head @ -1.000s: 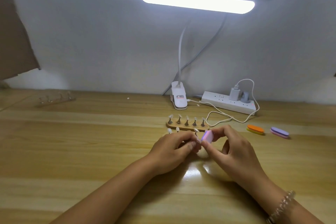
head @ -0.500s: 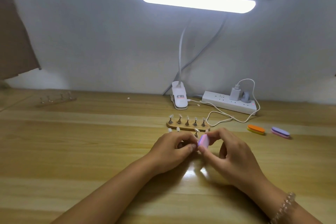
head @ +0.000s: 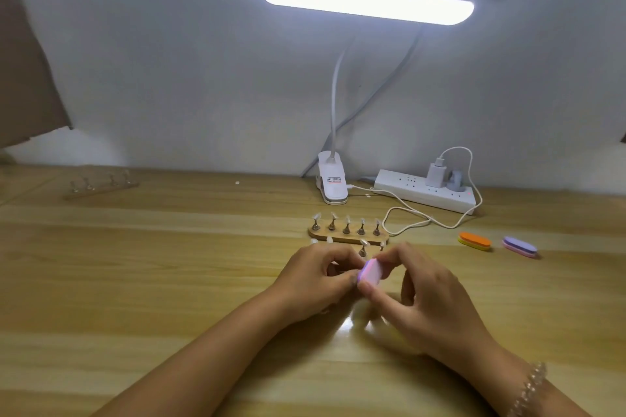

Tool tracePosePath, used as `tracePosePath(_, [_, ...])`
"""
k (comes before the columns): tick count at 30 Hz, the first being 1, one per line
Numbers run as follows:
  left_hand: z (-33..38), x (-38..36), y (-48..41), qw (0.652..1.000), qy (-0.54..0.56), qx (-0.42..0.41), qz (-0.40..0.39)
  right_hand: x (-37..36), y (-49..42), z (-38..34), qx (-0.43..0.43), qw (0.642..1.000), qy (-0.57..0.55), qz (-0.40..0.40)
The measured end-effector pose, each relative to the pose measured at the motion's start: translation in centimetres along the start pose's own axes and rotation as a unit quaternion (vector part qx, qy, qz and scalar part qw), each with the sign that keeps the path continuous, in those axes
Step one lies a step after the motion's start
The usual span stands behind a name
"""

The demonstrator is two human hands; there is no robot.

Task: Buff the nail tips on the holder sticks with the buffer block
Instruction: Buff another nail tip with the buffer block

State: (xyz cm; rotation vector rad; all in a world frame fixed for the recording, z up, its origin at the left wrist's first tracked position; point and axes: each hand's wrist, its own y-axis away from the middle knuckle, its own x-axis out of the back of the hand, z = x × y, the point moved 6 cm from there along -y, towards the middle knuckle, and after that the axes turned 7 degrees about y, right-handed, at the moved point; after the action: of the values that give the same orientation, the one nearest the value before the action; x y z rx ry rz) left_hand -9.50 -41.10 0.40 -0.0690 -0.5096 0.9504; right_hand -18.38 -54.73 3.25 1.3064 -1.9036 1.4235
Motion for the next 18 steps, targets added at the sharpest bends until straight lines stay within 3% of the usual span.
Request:
tracePosePath(3, [0.2,-0.2,0.0,0.999,-0.027,-0.011,-0.014,0.2,-0.6,1.2,-0.042,0.999,0.018,0.016])
tracePosePath(8, [0.2,-0.2,0.0,0.999,-0.028,-0.011,-0.021,-0.1,0.0,-0.3,0.017,0.999,0.046,-0.003])
tracePosePath(12, [0.2,-0.2,0.0,0.999,-0.040,-0.019,-0.023,0.1,-0.7,1.2,-0.041,0.999,0.024,-0.001])
tracePosePath(16, [0.2,-0.1,0.1,0.999,-0.030,-0.021,-0.031,0.0,0.1,-0.4,0.024,0.999,0.041,-0.001])
tracePosePath(18, [0.2,-0.1,0.1,0.999,-0.030,-0.020,-0.027,0.0,-0.1,-0.1,0.005,1.000,0.022,0.000])
